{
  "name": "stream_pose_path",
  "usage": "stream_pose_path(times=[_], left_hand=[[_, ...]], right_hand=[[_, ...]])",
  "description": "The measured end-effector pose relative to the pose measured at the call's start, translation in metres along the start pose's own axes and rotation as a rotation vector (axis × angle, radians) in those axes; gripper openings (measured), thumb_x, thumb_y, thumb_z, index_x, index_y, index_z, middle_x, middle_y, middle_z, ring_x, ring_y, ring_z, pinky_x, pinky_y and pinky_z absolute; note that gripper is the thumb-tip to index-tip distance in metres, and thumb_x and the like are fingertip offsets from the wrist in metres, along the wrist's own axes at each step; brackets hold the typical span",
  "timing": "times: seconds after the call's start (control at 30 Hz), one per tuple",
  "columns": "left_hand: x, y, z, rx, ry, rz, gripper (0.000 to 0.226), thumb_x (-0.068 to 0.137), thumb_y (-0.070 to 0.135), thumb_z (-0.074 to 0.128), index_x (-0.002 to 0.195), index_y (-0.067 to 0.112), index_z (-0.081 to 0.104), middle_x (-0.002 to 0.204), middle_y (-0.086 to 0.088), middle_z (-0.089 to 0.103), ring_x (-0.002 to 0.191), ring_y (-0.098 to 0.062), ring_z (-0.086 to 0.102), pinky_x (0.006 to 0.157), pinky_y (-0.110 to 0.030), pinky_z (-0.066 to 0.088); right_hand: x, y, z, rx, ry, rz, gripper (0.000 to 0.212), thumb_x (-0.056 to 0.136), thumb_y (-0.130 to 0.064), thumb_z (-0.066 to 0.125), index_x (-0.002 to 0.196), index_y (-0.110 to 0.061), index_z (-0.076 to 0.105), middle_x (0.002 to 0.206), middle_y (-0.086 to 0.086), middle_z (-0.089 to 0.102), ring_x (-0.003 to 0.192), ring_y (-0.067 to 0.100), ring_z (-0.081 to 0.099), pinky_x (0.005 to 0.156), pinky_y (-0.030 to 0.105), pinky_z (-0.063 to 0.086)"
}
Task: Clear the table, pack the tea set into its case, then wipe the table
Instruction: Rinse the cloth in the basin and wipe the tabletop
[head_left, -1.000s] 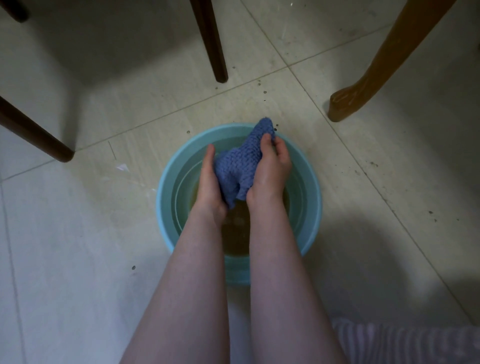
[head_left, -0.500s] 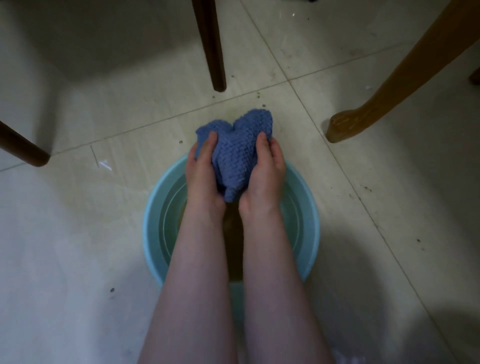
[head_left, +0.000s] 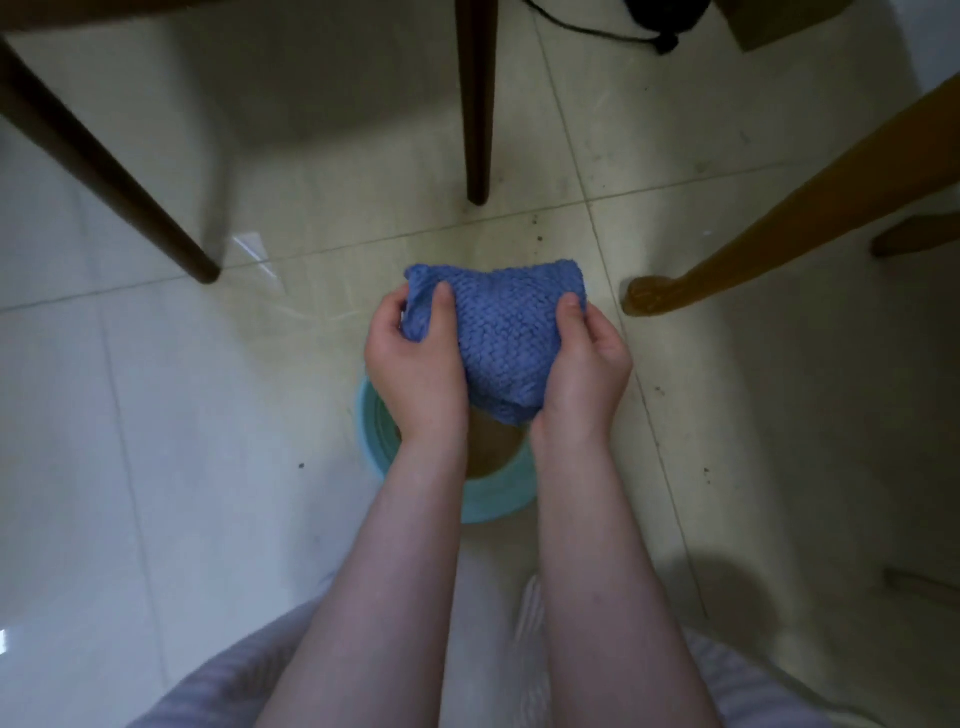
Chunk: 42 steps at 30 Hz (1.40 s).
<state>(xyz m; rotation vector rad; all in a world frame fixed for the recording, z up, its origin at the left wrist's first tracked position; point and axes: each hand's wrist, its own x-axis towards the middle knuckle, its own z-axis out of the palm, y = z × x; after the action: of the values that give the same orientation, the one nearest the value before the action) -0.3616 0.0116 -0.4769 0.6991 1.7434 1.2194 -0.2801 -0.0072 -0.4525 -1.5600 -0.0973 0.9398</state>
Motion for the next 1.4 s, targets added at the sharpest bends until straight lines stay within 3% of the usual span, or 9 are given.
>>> stream_pose_path(times=[0.13, 0.23, 0.3, 0.43, 0.57, 0.77, 1.03, 1.23, 1.4], left_hand=[[-0.014, 0.08, -0.024, 0.195, 0.02, 0.117, 0.021, 0.083, 0.036, 0.07, 0.094, 0.018, 0.071, 0.087, 0.006, 0.071, 0.081, -0.009, 0.064, 0.078, -0.031, 0.052], [-0.019, 0.137, -0.036, 0.176, 0.008, 0.118, 0.023, 0.084, 0.033, 0.071, 0.099, 0.015, 0.07, 0.09, 0.007, 0.07, 0.082, -0.006, 0.063, 0.077, -0.023, 0.051], [-0.024, 0.175, -0.043, 0.105, -0.01, 0.05, 0.021, 0.086, 0.027, 0.07, 0.102, 0.015, 0.069, 0.086, 0.008, 0.069, 0.077, -0.002, 0.063, 0.073, -0.017, 0.05], [-0.04, 0.251, -0.053, 0.08, -0.091, -0.066, 0.02, 0.086, 0.023, 0.068, 0.106, 0.022, 0.069, 0.097, 0.004, 0.071, 0.087, -0.005, 0.067, 0.082, -0.028, 0.056], [-0.058, 0.325, -0.056, 0.082, -0.221, -0.071, 0.025, 0.085, 0.016, 0.067, 0.108, 0.026, 0.066, 0.105, 0.003, 0.067, 0.1, -0.015, 0.064, 0.091, -0.038, 0.053], [-0.09, 0.427, -0.043, 0.089, -0.452, 0.038, 0.03, 0.088, 0.005, 0.061, 0.114, 0.018, 0.062, 0.107, -0.001, 0.065, 0.095, -0.011, 0.061, 0.085, -0.03, 0.049], [-0.136, 0.484, 0.024, 0.312, -0.772, 0.073, 0.037, 0.09, 0.013, 0.06, 0.124, 0.023, 0.05, 0.088, -0.003, 0.061, 0.078, -0.017, 0.061, 0.068, -0.032, 0.048], [-0.169, 0.501, 0.09, 0.431, -0.831, 0.075, 0.025, 0.096, 0.02, 0.053, 0.12, 0.027, 0.05, 0.104, 0.003, 0.062, 0.09, -0.013, 0.063, 0.06, -0.02, 0.041], [-0.193, 0.494, 0.134, 0.496, -0.814, 0.149, 0.026, 0.095, 0.015, 0.051, 0.119, 0.025, 0.056, 0.109, 0.007, 0.06, 0.095, -0.005, 0.057, 0.063, -0.015, 0.04]], right_hand=[[-0.042, -0.068, 0.014, -0.044, -0.021, -0.042, 0.015, 0.096, -0.009, 0.059, 0.101, 0.0, 0.069, 0.088, 0.003, 0.073, 0.089, 0.017, 0.07, 0.082, 0.035, 0.058], [-0.069, -0.116, 0.021, -0.078, -0.07, -0.059, 0.009, 0.096, -0.008, 0.059, 0.1, -0.012, 0.066, 0.078, -0.009, 0.072, 0.079, 0.002, 0.069, 0.074, 0.022, 0.056], [-0.091, -0.149, 0.021, -0.084, -0.077, -0.026, 0.011, 0.095, -0.01, 0.059, 0.104, -0.013, 0.066, 0.078, -0.01, 0.074, 0.083, 0.005, 0.071, 0.076, 0.023, 0.057], [-0.139, -0.215, 0.021, -0.063, -0.082, 0.023, 0.021, 0.094, -0.009, 0.061, 0.114, -0.006, 0.064, 0.087, -0.005, 0.076, 0.086, 0.011, 0.072, 0.069, 0.023, 0.057], [-0.182, -0.281, 0.022, -0.129, -0.129, -0.044, 0.017, 0.094, -0.008, 0.06, 0.106, -0.02, 0.062, 0.082, -0.012, 0.075, 0.083, 0.005, 0.071, 0.067, 0.016, 0.053], [-0.216, -0.387, 0.02, -0.139, -0.119, -0.186, 0.021, 0.092, -0.01, 0.063, 0.109, -0.023, 0.06, 0.097, -0.005, 0.072, 0.081, -0.002, 0.069, 0.062, 0.014, 0.052], [-0.188, -0.498, -0.032, -0.218, -0.009, -0.382, 0.025, 0.092, -0.014, 0.065, 0.116, -0.017, 0.062, 0.106, -0.006, 0.067, 0.099, 0.004, 0.063, 0.081, 0.018, 0.051], [-0.124, -0.58, -0.101, -0.319, 0.159, -0.501, 0.024, 0.095, -0.014, 0.062, 0.118, -0.013, 0.064, 0.106, -0.004, 0.065, 0.096, 0.009, 0.061, 0.073, 0.017, 0.049], [-0.07, -0.609, -0.122, -0.73, 0.221, -0.598, 0.026, 0.098, -0.023, 0.056, 0.123, -0.019, 0.064, 0.099, -0.011, 0.063, 0.084, 0.007, 0.057, 0.07, 0.026, 0.048]])
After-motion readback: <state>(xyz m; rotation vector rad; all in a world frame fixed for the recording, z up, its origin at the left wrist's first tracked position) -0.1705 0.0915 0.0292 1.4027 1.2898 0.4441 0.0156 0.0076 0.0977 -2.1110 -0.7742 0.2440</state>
